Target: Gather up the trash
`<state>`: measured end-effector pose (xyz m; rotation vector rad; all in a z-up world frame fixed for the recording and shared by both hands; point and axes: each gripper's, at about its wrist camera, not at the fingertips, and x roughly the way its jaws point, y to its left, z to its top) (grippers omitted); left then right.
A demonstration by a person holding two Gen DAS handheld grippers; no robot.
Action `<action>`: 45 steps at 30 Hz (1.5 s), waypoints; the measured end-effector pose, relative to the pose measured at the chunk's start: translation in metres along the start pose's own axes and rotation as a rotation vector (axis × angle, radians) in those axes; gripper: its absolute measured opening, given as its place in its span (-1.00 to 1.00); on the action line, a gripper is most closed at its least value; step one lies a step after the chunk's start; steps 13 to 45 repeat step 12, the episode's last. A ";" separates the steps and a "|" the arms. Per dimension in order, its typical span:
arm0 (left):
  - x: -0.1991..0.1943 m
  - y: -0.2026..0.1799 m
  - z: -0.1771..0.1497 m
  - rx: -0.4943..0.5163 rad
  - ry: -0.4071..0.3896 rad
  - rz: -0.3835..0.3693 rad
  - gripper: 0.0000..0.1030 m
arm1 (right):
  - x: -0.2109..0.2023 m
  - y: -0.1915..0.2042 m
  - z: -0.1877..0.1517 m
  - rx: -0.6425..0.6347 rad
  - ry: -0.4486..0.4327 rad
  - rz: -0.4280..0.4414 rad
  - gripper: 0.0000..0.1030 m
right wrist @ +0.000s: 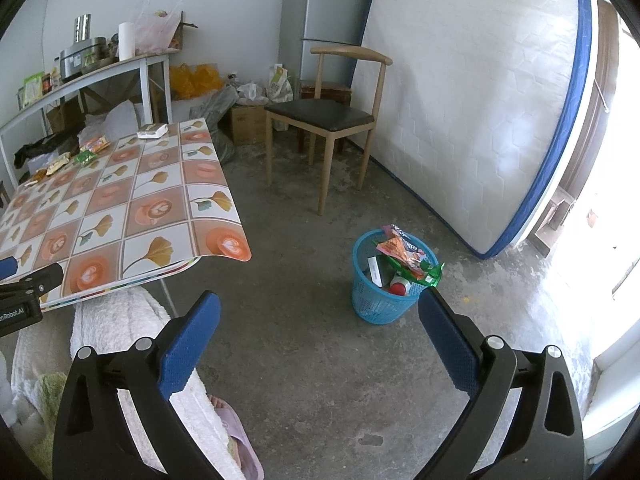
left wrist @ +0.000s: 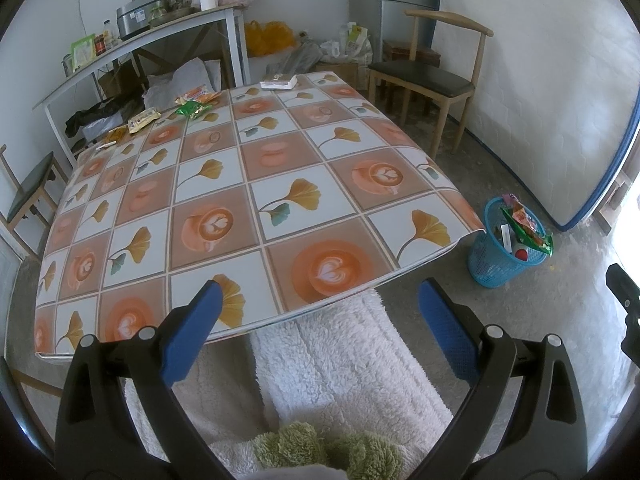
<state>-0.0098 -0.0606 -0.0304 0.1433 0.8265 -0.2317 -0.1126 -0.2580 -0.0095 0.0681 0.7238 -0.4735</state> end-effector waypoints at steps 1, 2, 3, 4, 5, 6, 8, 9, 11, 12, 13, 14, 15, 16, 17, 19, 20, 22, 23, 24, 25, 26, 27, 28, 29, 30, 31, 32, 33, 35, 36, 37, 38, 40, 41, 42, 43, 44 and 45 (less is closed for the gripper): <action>0.000 -0.002 0.000 0.000 0.000 0.000 0.83 | 0.000 0.000 0.000 0.000 0.000 0.000 0.87; 0.000 0.000 0.000 -0.001 0.001 0.000 0.83 | 0.000 0.000 0.000 0.002 0.000 0.001 0.87; 0.000 0.000 0.000 -0.001 0.001 0.000 0.83 | 0.000 0.000 0.000 0.001 0.000 0.001 0.87; 0.000 0.000 0.000 -0.002 0.001 0.000 0.83 | 0.000 0.000 0.000 0.000 0.000 0.000 0.87; 0.000 0.000 0.000 -0.003 0.001 0.000 0.83 | 0.000 0.000 0.000 -0.001 0.000 0.001 0.87; 0.000 -0.001 0.000 -0.005 0.002 0.001 0.83 | 0.000 0.000 0.000 0.000 0.000 0.001 0.87; 0.001 0.000 0.000 -0.004 0.003 -0.001 0.83 | 0.000 0.000 0.001 0.000 -0.001 0.001 0.87; 0.001 0.001 0.000 -0.006 0.005 -0.003 0.83 | 0.000 0.000 0.002 -0.001 -0.001 0.002 0.87; 0.001 -0.001 -0.002 -0.010 0.010 -0.004 0.83 | -0.001 0.001 0.001 -0.001 -0.001 0.000 0.87; 0.000 -0.001 -0.003 -0.012 0.011 -0.005 0.83 | -0.001 0.001 0.001 0.000 -0.001 0.001 0.87; 0.000 -0.001 -0.003 -0.012 0.011 -0.005 0.83 | -0.001 0.001 0.001 0.000 -0.001 0.001 0.87; 0.000 -0.001 -0.003 -0.012 0.011 -0.005 0.83 | -0.001 0.001 0.001 0.000 -0.001 0.001 0.87; 0.000 -0.001 -0.003 -0.012 0.011 -0.005 0.83 | -0.001 0.001 0.001 0.000 -0.001 0.001 0.87; 0.000 -0.001 -0.003 -0.012 0.011 -0.005 0.83 | -0.001 0.001 0.001 0.000 -0.001 0.001 0.87; 0.000 -0.001 -0.003 -0.012 0.011 -0.005 0.83 | -0.001 0.001 0.001 0.000 -0.001 0.001 0.87; 0.000 -0.001 -0.003 -0.012 0.011 -0.005 0.83 | -0.001 0.001 0.001 0.000 -0.001 0.001 0.87; 0.000 -0.001 -0.003 -0.012 0.011 -0.005 0.83 | -0.001 0.001 0.001 0.000 -0.001 0.001 0.87; 0.000 -0.001 -0.003 -0.012 0.011 -0.005 0.83 | -0.001 0.001 0.001 0.000 -0.001 0.001 0.87; 0.000 -0.001 -0.003 -0.012 0.011 -0.005 0.83 | -0.001 0.001 0.001 0.000 -0.001 0.001 0.87; 0.000 -0.001 -0.003 -0.012 0.011 -0.005 0.83 | -0.001 0.001 0.001 0.000 -0.001 0.001 0.87; 0.000 -0.001 -0.003 -0.012 0.011 -0.005 0.83 | -0.001 0.001 0.001 0.000 -0.001 0.001 0.87; 0.000 -0.001 -0.003 -0.012 0.011 -0.005 0.83 | -0.001 0.001 0.001 0.000 -0.001 0.001 0.87; 0.000 -0.001 -0.003 -0.012 0.011 -0.005 0.83 | -0.001 0.001 0.001 0.000 -0.001 0.001 0.87; 0.000 -0.001 -0.003 -0.012 0.011 -0.005 0.83 | -0.001 0.001 0.001 0.000 -0.001 0.001 0.87; 0.000 -0.001 -0.003 -0.012 0.011 -0.005 0.83 | -0.001 0.001 0.001 0.000 -0.001 0.001 0.87; 0.000 -0.001 -0.003 -0.012 0.011 -0.005 0.83 | -0.001 0.001 0.001 0.000 -0.001 0.001 0.87; 0.000 -0.001 -0.003 -0.012 0.011 -0.005 0.83 | -0.001 0.001 0.001 0.000 -0.001 0.001 0.87; 0.000 -0.001 -0.003 -0.012 0.011 -0.005 0.83 | -0.001 0.001 0.001 0.000 -0.001 0.001 0.87; 0.000 -0.001 -0.003 -0.012 0.011 -0.005 0.83 | -0.001 0.001 0.001 0.000 -0.001 0.001 0.87; 0.000 -0.001 -0.003 -0.012 0.011 -0.005 0.83 | -0.001 0.001 0.001 0.000 -0.001 0.001 0.87; 0.000 -0.001 -0.003 -0.012 0.011 -0.005 0.83 | -0.001 0.001 0.001 0.000 -0.001 0.001 0.87; 0.000 -0.001 -0.003 -0.012 0.011 -0.005 0.83 | -0.001 0.001 0.001 0.000 -0.001 0.001 0.87; 0.000 -0.001 -0.003 -0.012 0.011 -0.005 0.83 | -0.001 0.001 0.001 0.000 -0.001 0.001 0.87; 0.000 -0.001 -0.003 -0.012 0.011 -0.005 0.83 | -0.001 0.001 0.001 0.000 -0.001 0.001 0.87; 0.000 -0.001 -0.003 -0.012 0.011 -0.005 0.83 | -0.001 0.001 0.001 0.000 -0.001 0.001 0.87; 0.000 -0.001 -0.003 -0.012 0.011 -0.005 0.83 | -0.001 0.001 0.001 0.000 -0.001 0.001 0.87; 0.000 -0.001 -0.003 -0.012 0.011 -0.005 0.83 | -0.001 0.001 0.001 0.000 -0.001 0.001 0.87; 0.000 -0.001 -0.003 -0.012 0.011 -0.005 0.83 | -0.001 0.001 0.001 0.000 -0.001 0.001 0.87; 0.000 -0.001 -0.003 -0.012 0.011 -0.005 0.83 | -0.001 0.001 0.001 0.000 -0.001 0.001 0.87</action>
